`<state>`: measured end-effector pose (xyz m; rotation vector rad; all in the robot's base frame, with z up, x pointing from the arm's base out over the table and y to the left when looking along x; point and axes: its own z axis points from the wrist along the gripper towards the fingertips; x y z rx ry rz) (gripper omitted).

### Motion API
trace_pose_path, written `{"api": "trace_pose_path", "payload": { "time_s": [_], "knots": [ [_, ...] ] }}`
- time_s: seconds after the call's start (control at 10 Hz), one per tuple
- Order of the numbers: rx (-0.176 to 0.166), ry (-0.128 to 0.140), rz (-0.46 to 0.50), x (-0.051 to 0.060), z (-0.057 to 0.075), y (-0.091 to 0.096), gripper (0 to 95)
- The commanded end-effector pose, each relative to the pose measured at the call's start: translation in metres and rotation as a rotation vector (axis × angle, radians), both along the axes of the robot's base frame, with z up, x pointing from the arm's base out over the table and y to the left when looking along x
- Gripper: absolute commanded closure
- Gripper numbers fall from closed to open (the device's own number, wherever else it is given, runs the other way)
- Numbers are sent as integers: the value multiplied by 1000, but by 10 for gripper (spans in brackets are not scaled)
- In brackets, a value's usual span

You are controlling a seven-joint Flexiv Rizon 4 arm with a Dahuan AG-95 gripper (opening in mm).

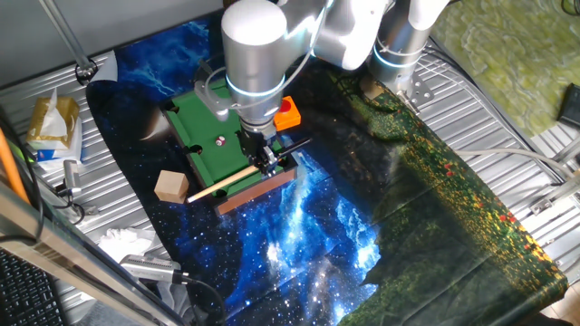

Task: Hit the pool ball

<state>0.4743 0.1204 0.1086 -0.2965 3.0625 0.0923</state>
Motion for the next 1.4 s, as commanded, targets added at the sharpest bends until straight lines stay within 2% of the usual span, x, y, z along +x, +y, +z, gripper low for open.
{"api": "trace_pose_path", "payload": {
  "time_s": [0.1,0.9,1.4],
  "knots": [
    [-3,-2,15,-1,0,-7,570],
    [1,-5,18,-5,-16,-13,570],
    [9,-16,32,-8,-25,-24,570]
  ]
}}
